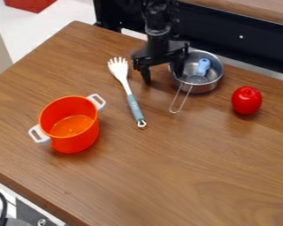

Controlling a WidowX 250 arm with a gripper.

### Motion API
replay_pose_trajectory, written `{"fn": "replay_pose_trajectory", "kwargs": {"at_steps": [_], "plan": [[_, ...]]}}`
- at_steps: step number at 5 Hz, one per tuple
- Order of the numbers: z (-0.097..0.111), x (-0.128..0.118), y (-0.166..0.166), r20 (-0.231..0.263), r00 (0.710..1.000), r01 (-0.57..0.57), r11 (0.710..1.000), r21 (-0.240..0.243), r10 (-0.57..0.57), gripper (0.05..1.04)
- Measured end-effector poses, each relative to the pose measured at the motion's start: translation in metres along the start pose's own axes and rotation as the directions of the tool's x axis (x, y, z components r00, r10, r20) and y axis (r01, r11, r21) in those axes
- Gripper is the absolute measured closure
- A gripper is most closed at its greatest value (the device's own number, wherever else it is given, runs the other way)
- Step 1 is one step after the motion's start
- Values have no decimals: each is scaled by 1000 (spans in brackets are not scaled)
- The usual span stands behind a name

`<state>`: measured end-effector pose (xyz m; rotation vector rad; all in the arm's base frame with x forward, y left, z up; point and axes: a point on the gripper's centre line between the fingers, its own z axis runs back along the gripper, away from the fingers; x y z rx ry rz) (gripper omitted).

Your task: Move the silver pot to the bottom right side of the table

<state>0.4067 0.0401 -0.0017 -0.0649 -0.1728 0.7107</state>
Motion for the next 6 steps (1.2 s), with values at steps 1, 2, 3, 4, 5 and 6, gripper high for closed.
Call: {"fn": "replay_pose_trajectory", "kwargs": {"at_steps": [1, 2, 3, 4, 5, 6], "plan": [[0, 0, 0, -28, 1000, 1, 1000, 18, 0, 128], [0, 1, -2, -22, 1000, 12, 1000, 11, -12, 380], [-2, 2, -2, -10, 1000, 17, 1000, 4, -16, 659], [-2, 1, -4, -18, 1000, 17, 1000, -9, -17, 879], [0, -4, 1, -80, 996, 26, 999, -18, -27, 998], [5, -5, 4, -129, 988, 79, 996, -31, -82, 1018]]}}
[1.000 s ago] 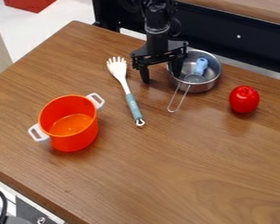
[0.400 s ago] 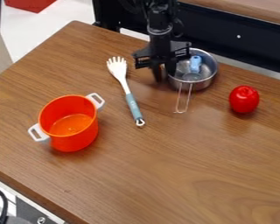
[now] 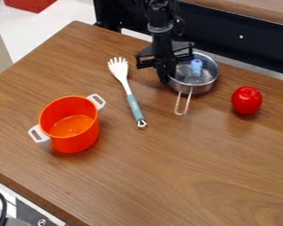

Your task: Move the silver pot to the bottom right side of the table

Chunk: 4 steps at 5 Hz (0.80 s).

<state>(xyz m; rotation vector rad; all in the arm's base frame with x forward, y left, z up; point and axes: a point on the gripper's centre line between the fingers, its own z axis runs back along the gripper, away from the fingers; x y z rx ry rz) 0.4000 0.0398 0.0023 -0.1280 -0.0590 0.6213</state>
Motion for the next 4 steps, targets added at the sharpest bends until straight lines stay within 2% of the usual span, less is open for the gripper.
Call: {"fn": "replay_pose_trajectory", "kwargs": {"at_steps": [1, 2, 3, 4], "plan": [[11, -3, -3, -10, 1000, 9, 1000, -17, -9, 1019], [33, -6, -4, 10, 1000, 17, 999, -42, -17, 1019], [48, -18, 0, -13, 1000, 17, 997, -71, -18, 1020], [68, -43, 3, -52, 996, 65, 993, -94, -70, 1020]]}}
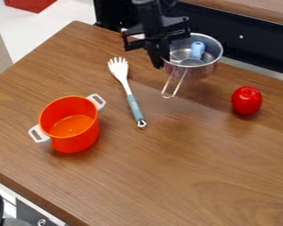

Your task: Move the silver pot to the bottom right side of the table

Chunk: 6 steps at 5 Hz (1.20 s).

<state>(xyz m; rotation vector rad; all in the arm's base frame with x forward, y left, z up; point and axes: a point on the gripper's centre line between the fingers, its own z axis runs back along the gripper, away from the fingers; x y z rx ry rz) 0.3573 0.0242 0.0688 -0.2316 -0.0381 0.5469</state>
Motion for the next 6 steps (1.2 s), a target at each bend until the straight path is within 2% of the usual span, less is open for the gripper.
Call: {"fn": "replay_pose_trajectory", "kwargs": {"at_steps": [1, 2, 3, 4, 5, 6], "plan": [[5, -29, 6, -19, 997, 76, 997, -1, -76, 1020], [-2, -60, 13, -55, 983, 173, 985, -2, -173, 1020], [-16, -89, 20, -84, 943, 325, 946, 20, -322, 1020], [-25, -109, 25, -92, 905, 421, 905, 56, -416, 1020], [-33, -117, 28, -106, 865, 500, 862, 88, -491, 1020], [-49, -118, 34, -150, 851, 520, 845, 125, -502, 1020]]}}
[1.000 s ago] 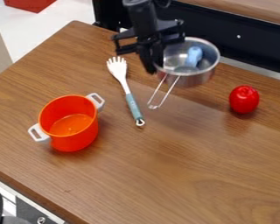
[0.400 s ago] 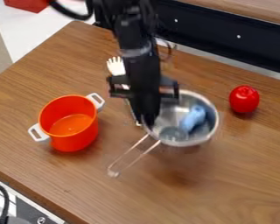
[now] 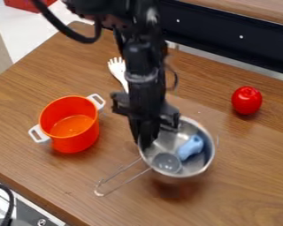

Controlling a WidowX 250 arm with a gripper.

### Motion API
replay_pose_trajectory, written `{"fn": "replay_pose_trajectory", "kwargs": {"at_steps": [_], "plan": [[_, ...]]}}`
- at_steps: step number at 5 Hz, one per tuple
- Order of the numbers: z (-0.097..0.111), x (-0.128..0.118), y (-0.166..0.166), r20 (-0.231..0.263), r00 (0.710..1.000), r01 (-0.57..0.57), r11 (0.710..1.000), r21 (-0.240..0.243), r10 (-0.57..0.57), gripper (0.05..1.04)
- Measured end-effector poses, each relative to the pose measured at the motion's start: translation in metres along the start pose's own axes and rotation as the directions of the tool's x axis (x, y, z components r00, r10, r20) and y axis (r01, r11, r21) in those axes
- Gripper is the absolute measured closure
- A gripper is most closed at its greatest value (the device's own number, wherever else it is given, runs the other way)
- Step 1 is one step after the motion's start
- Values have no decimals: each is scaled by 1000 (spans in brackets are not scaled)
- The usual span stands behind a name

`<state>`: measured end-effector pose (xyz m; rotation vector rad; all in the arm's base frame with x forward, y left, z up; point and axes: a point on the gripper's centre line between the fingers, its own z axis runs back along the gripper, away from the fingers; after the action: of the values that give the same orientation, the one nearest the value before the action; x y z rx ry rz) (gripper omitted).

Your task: Move the silver pot to the bottom right side of the table

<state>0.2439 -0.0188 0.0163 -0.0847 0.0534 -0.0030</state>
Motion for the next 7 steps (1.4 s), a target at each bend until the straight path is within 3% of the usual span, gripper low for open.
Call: {"fn": "replay_pose_trajectory", "kwargs": {"at_steps": [1, 3, 4, 5, 6, 7], "plan": [[-9, -1, 2, 12, 1000, 24, 999, 39, -24, 1020], [-13, 8, 3, 40, 999, -3, 999, 46, 1, 1020], [-14, 7, 3, 34, 999, 0, 997, 72, -3, 1005], [-13, 7, 4, 31, 1000, 0, 997, 80, -3, 865], [-6, 5, 3, 21, 1000, -19, 999, 38, 18, 640], [19, 2, 1, 54, 998, -36, 999, 16, 35, 363]]}}
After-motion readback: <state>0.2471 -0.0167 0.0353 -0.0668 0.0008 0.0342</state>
